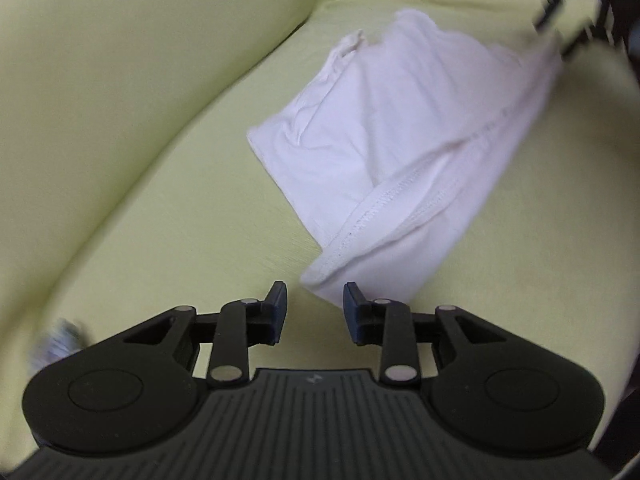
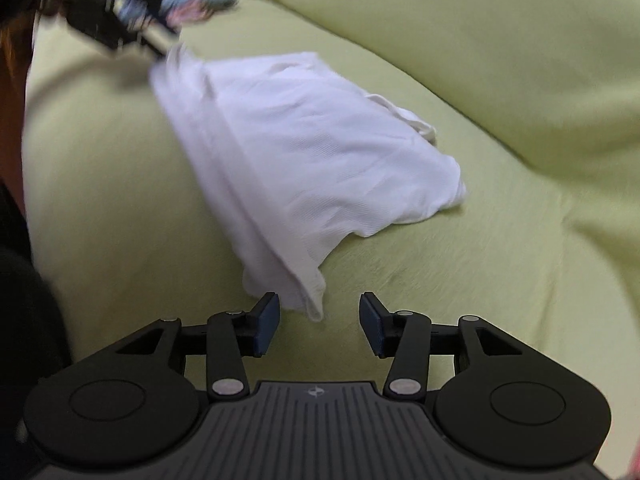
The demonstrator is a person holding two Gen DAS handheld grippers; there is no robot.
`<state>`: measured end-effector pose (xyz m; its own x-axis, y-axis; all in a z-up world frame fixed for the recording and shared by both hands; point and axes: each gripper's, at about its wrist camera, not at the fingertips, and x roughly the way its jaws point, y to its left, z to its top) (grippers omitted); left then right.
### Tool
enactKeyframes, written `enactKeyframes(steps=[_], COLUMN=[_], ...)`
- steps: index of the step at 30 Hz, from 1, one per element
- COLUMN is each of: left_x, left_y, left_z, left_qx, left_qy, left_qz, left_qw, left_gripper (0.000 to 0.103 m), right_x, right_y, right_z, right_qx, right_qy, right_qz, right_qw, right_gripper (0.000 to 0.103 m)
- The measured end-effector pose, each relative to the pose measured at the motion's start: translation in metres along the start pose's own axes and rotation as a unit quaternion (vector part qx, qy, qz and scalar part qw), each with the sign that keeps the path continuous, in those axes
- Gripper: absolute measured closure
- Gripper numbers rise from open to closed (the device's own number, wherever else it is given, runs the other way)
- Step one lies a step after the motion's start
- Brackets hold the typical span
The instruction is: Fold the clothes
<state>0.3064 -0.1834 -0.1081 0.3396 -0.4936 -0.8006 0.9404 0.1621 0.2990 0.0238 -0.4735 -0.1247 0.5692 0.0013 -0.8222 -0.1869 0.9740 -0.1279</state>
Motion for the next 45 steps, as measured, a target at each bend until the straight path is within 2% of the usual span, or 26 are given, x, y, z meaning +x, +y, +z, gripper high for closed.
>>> enactKeyframes(steps=[2, 5, 10, 13, 14, 15, 16, 17, 18, 23, 24, 25, 26, 28, 32, 37, 42, 45], left_x=[0.004, 0.012, 0.026, 0.026, 0.027, 0.028, 0.026, 0.024, 0.023, 0.02, 0.02, 0.02, 0.02, 0.022, 0.03, 0.039, 0.04, 0.035], left_y=[0.01, 0.02, 0.028, 0.025, 0.022, 0.018, 0.014, 0.01, 0.007, -0.011, -0.012, -0.011, -0.01, -0.003, 0.002, 0.016, 0.004, -0.004], left_z=[0.001, 0.003, 0.006, 0.011, 0.013, 0.015, 0.015, 0.015, 0.015, 0.015, 0.015, 0.016, 0.016, 0.017, 0.019, 0.024, 0.033, 0.033], left_qx=[-0.027, -0.049, -0.055, -0.041, -0.032, -0.023, -0.013, -0.002, 0.01, 0.062, 0.067, 0.068, 0.067, 0.051, 0.013, -0.069, -0.041, -0.018], left_qy=[-0.01, -0.017, -0.008, -0.002, -0.001, -0.001, -0.002, -0.002, -0.001, 0.008, 0.01, 0.014, 0.019, 0.035, 0.065, 0.102, 0.112, 0.106], left_qz=[-0.03, -0.076, -0.115, -0.121, -0.118, -0.115, -0.111, -0.108, -0.104, -0.095, -0.091, -0.087, -0.081, -0.078, -0.1, -0.116, -0.112, -0.096], left_qw=[0.9991, 0.9957, 0.9918, 0.9919, 0.9925, 0.9931, 0.9937, 0.9942, 0.9946, 0.9936, 0.9935, 0.9938, 0.9943, 0.995, 0.9928, 0.9857, 0.9866, 0.9896], left_gripper=[0.076, 0.076, 0.079, 0.081, 0.081, 0.081, 0.081, 0.081, 0.081, 0.085, 0.085, 0.081, 0.075, 0.074, 0.08, 0.083, 0.098, 0.098], right_x=[-0.001, -0.002, -0.002, -0.001, -0.001, 0.0, 0.002, 0.005, 0.007, 0.014, 0.015, 0.016, 0.017, 0.019, 0.021, 0.021, 0.023, 0.024], right_y=[-0.009, -0.012, -0.008, -0.005, -0.005, -0.005, -0.005, -0.006, -0.007, -0.006, -0.005, -0.004, -0.003, -0.003, -0.005, -0.004, -0.011, -0.015], right_z=[-0.002, -0.003, -0.003, 0.0, 0.002, 0.003, 0.005, 0.006, 0.007, 0.006, 0.006, 0.006, 0.006, 0.006, 0.005, 0.004, 0.004, 0.005], right_qx=[0.021, 0.017, -0.025, -0.048, -0.05, -0.051, -0.051, -0.049, -0.049, -0.049, -0.051, -0.052, -0.054, -0.049, -0.042, -0.035, -0.014, -0.001], right_qy=[-0.004, -0.006, 0.002, -0.001, -0.004, -0.006, -0.006, -0.003, 0.002, 0.009, 0.011, 0.013, 0.013, 0.012, 0.011, 0.007, 0.0, 0.0], right_qz=[0.016, 0.032, 0.03, 0.029, 0.032, 0.035, 0.038, 0.039, 0.04, 0.042, 0.041, 0.039, 0.039, 0.041, 0.044, 0.045, 0.061, 0.072], right_qw=[1.0, 0.999, 0.999, 0.998, 0.998, 0.998, 0.998, 0.998, 0.998, 0.998, 0.998, 0.998, 0.998, 0.998, 0.998, 0.998, 0.998, 0.997], right_gripper=[0.056, 0.056, 0.057, 0.06, 0.062, 0.072, 0.088, 0.097, 0.098, 0.092, 0.087, 0.086, 0.086, 0.086, 0.086, 0.084, 0.084, 0.085])
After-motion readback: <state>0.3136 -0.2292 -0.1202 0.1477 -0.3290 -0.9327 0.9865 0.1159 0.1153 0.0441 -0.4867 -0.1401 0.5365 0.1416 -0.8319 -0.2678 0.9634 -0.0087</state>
